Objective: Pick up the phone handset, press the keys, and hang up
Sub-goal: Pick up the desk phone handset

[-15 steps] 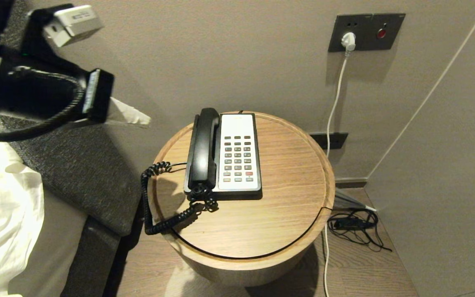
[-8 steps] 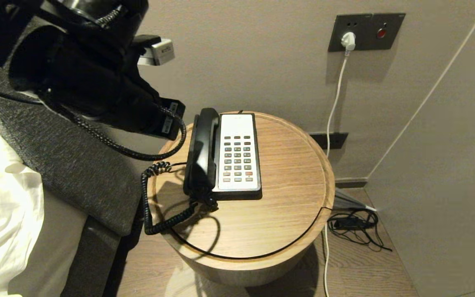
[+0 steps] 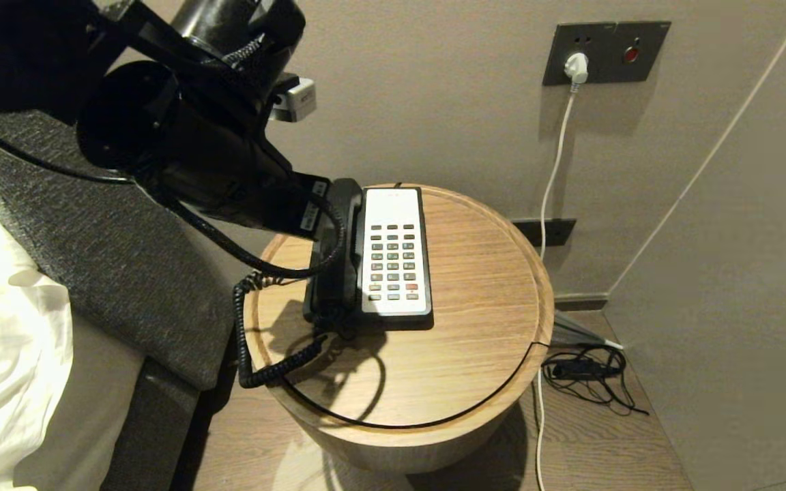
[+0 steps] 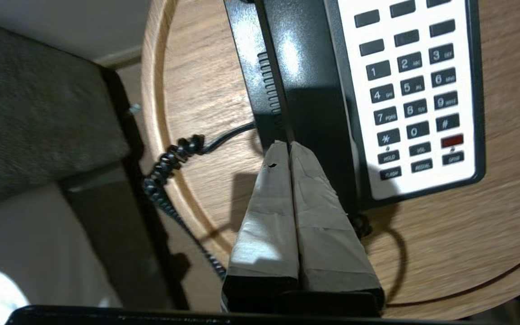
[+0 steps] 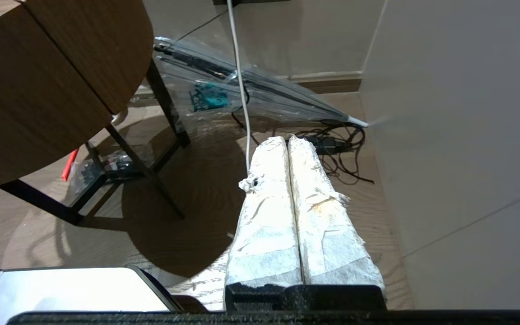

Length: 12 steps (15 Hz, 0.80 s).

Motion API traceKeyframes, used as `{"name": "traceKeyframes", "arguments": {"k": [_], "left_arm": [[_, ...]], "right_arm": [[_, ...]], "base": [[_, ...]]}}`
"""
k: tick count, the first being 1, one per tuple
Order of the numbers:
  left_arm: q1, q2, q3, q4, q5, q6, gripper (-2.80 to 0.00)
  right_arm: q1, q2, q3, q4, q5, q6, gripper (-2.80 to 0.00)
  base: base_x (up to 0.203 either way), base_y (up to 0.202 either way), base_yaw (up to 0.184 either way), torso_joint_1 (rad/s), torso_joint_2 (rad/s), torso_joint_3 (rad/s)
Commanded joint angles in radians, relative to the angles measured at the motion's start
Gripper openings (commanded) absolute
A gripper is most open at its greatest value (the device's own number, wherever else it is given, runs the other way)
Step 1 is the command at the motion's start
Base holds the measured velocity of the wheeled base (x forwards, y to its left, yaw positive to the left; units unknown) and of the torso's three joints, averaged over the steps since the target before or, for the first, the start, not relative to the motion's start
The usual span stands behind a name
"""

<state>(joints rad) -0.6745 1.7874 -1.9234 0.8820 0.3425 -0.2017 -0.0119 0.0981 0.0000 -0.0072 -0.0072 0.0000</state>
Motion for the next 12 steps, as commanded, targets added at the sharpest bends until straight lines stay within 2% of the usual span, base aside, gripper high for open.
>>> {"name": "traceKeyframes", "arguments": {"k": [1,2,4,6,7,11,12], "left_arm": [[-0.002,0.014,0.000,0.004,0.000,-0.030,-2.80],[-0.002,0.017,0.000,0.003,-0.003,-0.041,0.00],[-0.004,0.024,0.000,-0.002,-0.025,-0.053,0.00],[-0.019,0.042,0.000,-0.022,-0.044,-0.142,0.00],[-0.033,0.052,0.000,-0.031,-0.026,-0.164,0.00],[-0.030,0.077,0.000,-0.037,-0.001,-0.163,0.00],[-0.028,0.092,0.000,-0.038,0.037,-0.154,0.00]], "right_arm": [[0.000,0.002,0.000,0.000,0.000,0.000,-2.80],[0.000,0.002,0.000,0.000,0.000,0.000,-2.80],[0.000,0.002,0.000,0.000,0.000,0.000,-2.80],[0.000,0.002,0.000,0.000,0.001,0.000,-2.80],[0.000,0.002,0.000,0.000,0.000,0.000,-2.80],[0.000,0.002,-0.001,0.000,0.000,0.000,-2.80],[0.000,0.002,-0.001,0.000,0.000,0.000,-2.80]], "base": [[0.000,0.000,0.000,0.000,0.00,0.000],[0.000,0.000,0.000,0.000,0.00,0.000],[0.000,0.000,0.000,0.000,0.00,0.000],[0.000,0.000,0.000,0.000,0.00,0.000],[0.000,0.000,0.000,0.000,0.00,0.000],[0.000,0.000,0.000,0.000,0.00,0.000],[0.000,0.000,0.000,0.000,0.00,0.000]]}}
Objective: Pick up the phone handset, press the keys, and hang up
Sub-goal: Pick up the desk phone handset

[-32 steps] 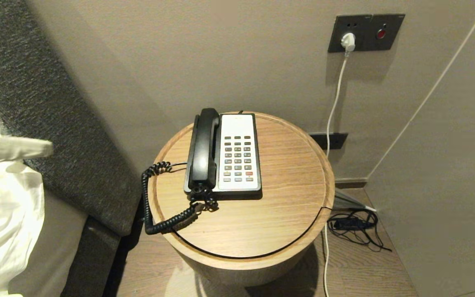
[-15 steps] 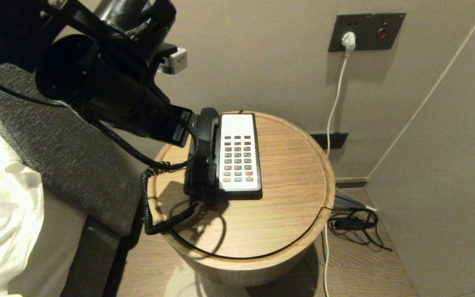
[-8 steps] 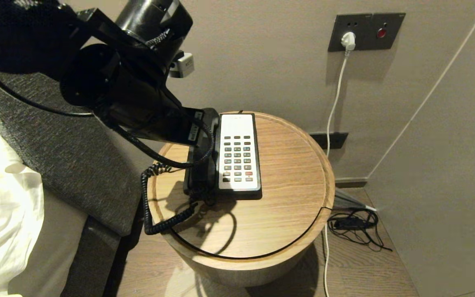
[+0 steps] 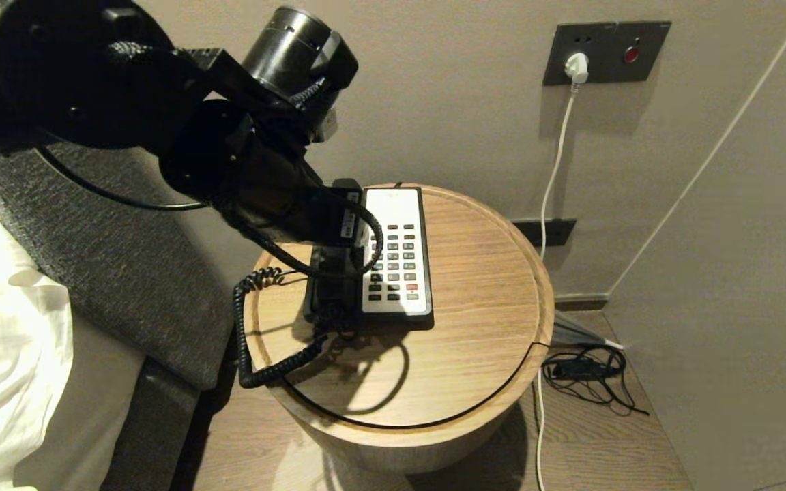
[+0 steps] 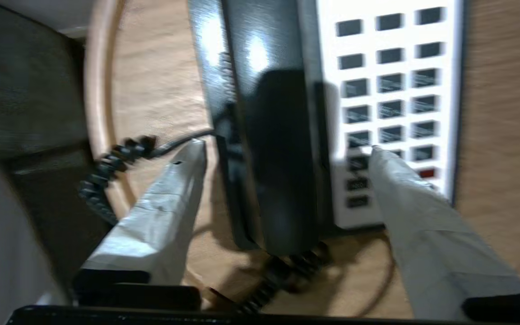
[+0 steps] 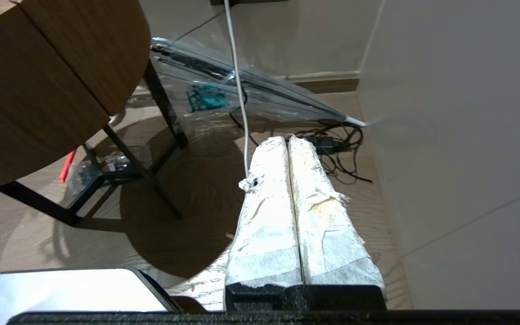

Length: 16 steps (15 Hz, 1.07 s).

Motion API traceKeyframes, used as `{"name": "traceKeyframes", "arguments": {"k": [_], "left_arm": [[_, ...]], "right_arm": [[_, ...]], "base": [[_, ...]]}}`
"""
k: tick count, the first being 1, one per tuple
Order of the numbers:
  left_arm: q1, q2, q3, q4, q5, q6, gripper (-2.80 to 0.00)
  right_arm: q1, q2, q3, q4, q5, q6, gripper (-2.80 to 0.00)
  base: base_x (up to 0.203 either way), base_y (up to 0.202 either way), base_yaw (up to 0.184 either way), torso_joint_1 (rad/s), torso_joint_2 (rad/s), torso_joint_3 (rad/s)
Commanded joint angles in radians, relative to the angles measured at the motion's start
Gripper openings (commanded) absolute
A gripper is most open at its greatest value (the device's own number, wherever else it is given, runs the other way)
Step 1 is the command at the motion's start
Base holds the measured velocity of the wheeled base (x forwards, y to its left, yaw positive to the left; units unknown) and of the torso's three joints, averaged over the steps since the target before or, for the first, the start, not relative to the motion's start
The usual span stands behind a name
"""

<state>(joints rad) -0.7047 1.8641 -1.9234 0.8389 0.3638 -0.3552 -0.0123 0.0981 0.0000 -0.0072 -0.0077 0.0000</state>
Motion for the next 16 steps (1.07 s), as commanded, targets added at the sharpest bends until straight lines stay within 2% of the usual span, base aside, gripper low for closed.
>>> {"name": "traceKeyframes", "arguments": {"k": [1,4,16], "left_arm": [[0.005,0.027,0.000,0.001,0.052,0.030,0.00],[0.019,0.051,0.000,-0.059,0.055,0.044,0.00],[0.070,0.095,0.000,-0.069,0.038,0.027,0.00]], "right_arm": [[0.000,0.002,0.000,0.000,0.000,0.000,-2.80],[0.000,0.002,0.000,0.000,0.000,0.000,-2.80],[0.000,0.002,0.000,0.000,0.000,0.000,-2.80]], "base": [[0.000,0.000,0.000,0.000,0.00,0.000],[0.000,0.000,0.000,0.000,0.00,0.000],[0.000,0.000,0.000,0.000,0.00,0.000]]}}
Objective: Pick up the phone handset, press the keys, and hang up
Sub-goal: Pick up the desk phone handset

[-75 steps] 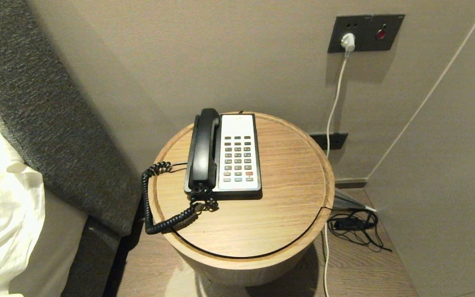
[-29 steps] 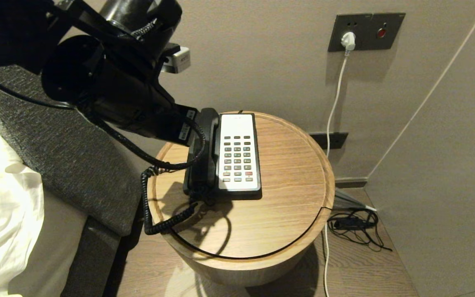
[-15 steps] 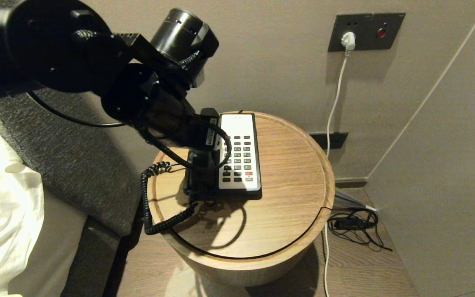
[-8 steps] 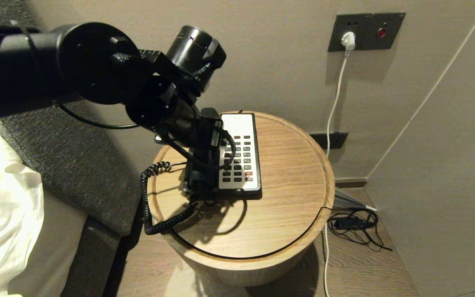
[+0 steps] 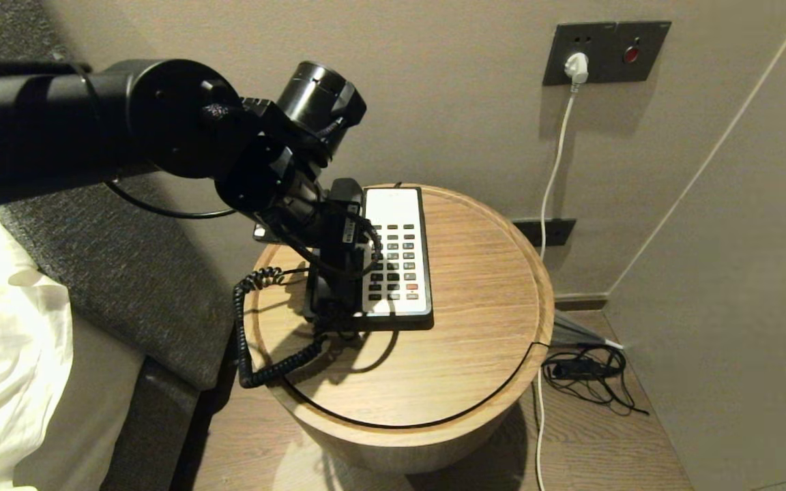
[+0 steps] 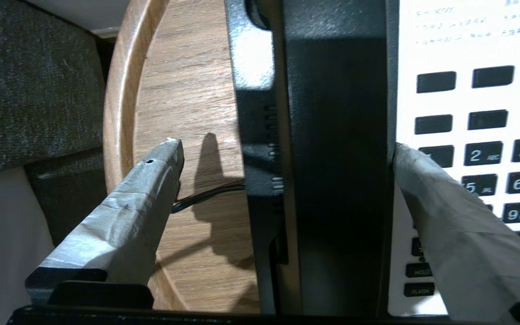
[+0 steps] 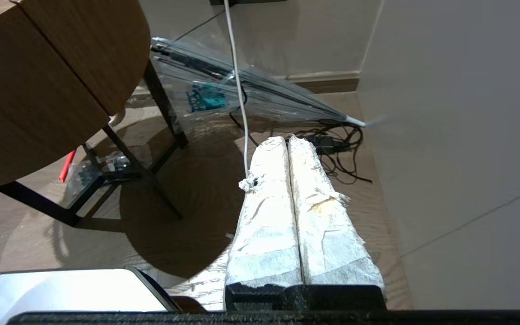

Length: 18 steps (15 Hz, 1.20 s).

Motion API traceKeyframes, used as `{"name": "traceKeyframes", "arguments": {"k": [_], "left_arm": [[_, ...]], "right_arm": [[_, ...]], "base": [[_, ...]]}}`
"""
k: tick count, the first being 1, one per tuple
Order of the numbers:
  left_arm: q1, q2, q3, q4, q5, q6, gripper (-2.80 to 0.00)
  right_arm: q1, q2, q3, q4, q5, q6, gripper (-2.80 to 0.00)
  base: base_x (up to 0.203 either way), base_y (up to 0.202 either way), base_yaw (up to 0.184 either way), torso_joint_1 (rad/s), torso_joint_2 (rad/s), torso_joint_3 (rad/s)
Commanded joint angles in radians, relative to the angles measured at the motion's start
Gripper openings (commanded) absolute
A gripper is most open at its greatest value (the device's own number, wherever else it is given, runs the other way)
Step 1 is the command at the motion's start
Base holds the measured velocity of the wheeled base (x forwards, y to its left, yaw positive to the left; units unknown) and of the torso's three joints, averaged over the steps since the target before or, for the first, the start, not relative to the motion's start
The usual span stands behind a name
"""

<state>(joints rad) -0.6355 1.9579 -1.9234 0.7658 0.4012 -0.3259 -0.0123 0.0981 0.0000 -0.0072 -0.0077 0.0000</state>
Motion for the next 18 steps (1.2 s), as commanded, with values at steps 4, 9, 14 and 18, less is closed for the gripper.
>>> {"name": "traceKeyframes", "arguments": {"k": [4,9,14,18], "left_arm": [[-0.001,0.003,0.000,-0.003,-0.007,-0.002,0.00],[-0.003,0.006,0.000,-0.008,-0.016,-0.004,0.00],[-0.003,0.012,0.000,-0.008,-0.018,-0.005,-2.80],[-0.004,0.010,0.000,-0.008,-0.018,-0.005,-2.80]], "right_arm": [[0.000,0.002,-0.001,0.000,0.000,0.000,-2.80],[0.000,0.002,0.000,0.000,0.001,0.000,-2.80],[0.000,0.002,0.000,0.000,0.000,0.000,-2.80],[0.000,0.002,0.000,0.000,0.000,0.000,-2.80]], "base": [[0.000,0.000,0.000,0.000,0.00,0.000],[0.000,0.000,0.000,0.000,0.00,0.000],[0.000,0.000,0.000,0.000,0.00,0.000],[0.000,0.000,0.000,0.000,0.00,0.000]]}}
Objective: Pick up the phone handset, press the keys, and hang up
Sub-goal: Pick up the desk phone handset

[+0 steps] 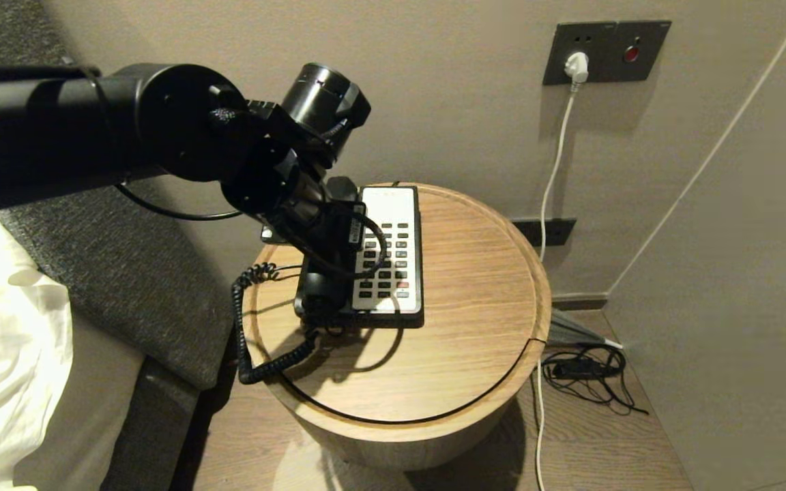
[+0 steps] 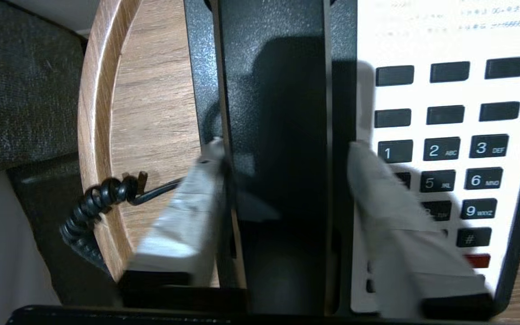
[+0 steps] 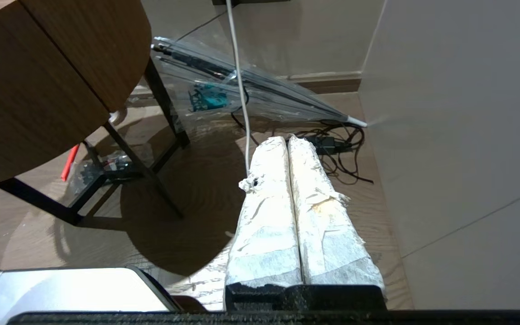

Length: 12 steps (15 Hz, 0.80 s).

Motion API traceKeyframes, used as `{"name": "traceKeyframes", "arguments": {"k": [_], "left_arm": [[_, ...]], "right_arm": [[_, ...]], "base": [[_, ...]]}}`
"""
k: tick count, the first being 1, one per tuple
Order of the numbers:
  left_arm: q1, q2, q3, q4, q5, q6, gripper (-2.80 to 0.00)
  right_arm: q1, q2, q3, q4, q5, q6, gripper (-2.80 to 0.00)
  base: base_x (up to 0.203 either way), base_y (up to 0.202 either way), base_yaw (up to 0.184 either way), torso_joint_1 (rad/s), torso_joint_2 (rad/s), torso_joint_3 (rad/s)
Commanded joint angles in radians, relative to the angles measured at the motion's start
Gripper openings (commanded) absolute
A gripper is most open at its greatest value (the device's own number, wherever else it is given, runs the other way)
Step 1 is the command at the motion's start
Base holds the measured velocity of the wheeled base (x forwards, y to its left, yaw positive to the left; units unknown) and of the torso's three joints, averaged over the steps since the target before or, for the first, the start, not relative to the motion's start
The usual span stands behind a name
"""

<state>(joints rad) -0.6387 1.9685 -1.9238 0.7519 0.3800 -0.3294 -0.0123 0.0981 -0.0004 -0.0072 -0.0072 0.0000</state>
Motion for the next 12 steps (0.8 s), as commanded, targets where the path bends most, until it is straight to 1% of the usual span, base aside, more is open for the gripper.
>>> {"name": "traceKeyframes", "arguments": {"k": [1,4,7,9,12], "left_arm": [[-0.001,-0.001,0.000,0.006,0.002,-0.002,-2.80],[-0.013,-0.014,0.000,0.008,0.003,-0.014,-2.80],[-0.020,-0.064,0.000,0.020,0.003,-0.021,-2.80],[-0.027,-0.131,0.009,0.035,0.003,-0.023,-2.80],[-0.042,-0.287,0.038,0.069,0.000,-0.023,-2.80]], "right_arm": [[0.000,0.002,0.000,0.000,0.000,0.000,-2.80],[0.000,0.002,0.000,0.000,0.001,0.000,-2.80],[0.000,0.002,0.000,0.000,0.000,0.000,-2.80],[0.000,0.002,0.000,0.000,0.000,0.000,-2.80],[0.000,0.002,0.000,0.000,0.000,0.000,-2.80]], "base": [[0.000,0.000,0.000,0.000,0.00,0.000],[0.000,0.000,0.000,0.000,0.00,0.000],[0.000,0.000,0.000,0.000,0.00,0.000],[0.000,0.000,0.000,0.000,0.00,0.000],[0.000,0.000,0.000,0.000,0.00,0.000]]}}
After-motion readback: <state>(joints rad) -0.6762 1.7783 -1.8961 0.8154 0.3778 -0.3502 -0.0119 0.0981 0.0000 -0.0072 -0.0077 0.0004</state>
